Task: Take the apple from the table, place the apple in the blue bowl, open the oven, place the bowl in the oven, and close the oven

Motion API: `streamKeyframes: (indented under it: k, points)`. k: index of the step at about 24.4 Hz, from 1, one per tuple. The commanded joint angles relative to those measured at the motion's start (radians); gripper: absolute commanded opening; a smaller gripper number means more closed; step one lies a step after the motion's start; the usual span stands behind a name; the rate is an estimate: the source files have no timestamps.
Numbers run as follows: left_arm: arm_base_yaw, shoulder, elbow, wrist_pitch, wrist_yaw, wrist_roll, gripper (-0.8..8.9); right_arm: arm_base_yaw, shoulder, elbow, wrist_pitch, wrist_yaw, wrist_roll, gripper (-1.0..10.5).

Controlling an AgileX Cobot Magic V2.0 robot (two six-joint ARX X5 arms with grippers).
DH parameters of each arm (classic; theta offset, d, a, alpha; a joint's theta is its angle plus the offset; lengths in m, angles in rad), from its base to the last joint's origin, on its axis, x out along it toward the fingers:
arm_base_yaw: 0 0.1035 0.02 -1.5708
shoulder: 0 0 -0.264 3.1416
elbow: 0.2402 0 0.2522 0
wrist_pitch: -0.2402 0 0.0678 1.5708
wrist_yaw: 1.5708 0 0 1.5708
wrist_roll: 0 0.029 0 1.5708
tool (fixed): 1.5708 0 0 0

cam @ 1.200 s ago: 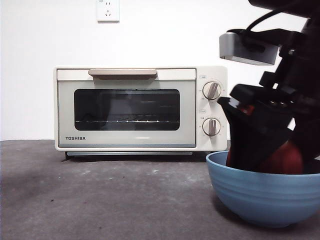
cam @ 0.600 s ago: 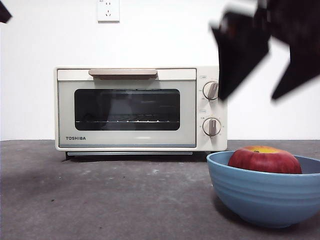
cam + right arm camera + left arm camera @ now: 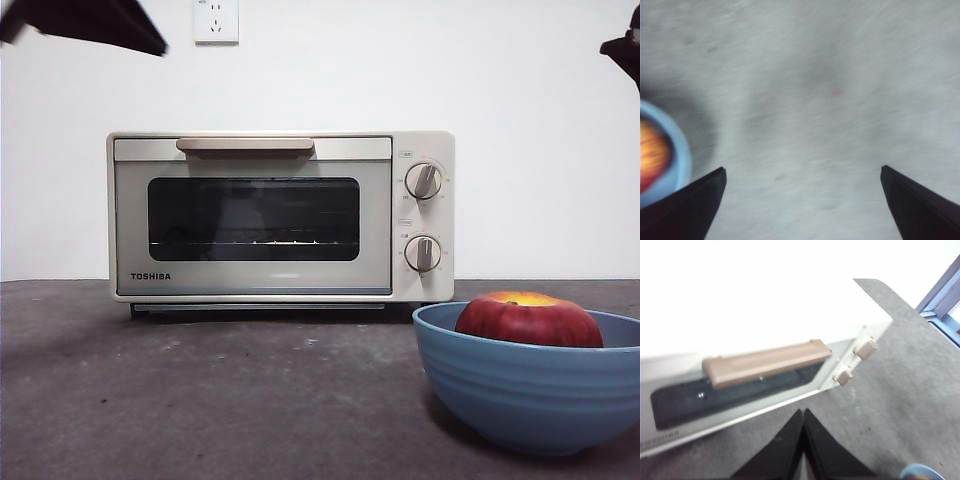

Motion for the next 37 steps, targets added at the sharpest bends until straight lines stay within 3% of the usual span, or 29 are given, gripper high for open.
streamKeyframes:
  k: [1, 6, 13, 29, 37]
  points:
    - [-0.007, 0.099, 0.075, 0.018, -0.006, 0.033, 0.07, -0.016, 0.01, 0.008, 0.018, -0.121, -0.002, 4.9]
    - [-0.008, 0.241, 0.174, 0.016, -0.027, 0.07, 0.07, -0.048, 0.01, 0.008, 0.029, -0.228, -0.013, 4.9]
    - [-0.008, 0.358, 0.261, 0.019, -0.035, 0.101, 0.07, -0.063, 0.01, 0.007, 0.023, -0.299, -0.017, 4.9]
    - [-0.029, 0.432, 0.275, 0.028, -0.064, 0.124, 0.07, -0.063, 0.01, 0.007, 0.026, -0.3, -0.021, 4.9]
    - [-0.08, 0.433, 0.275, -0.121, -0.064, 0.153, 0.07, -0.063, 0.01, 0.007, 0.027, -0.295, -0.036, 4.9]
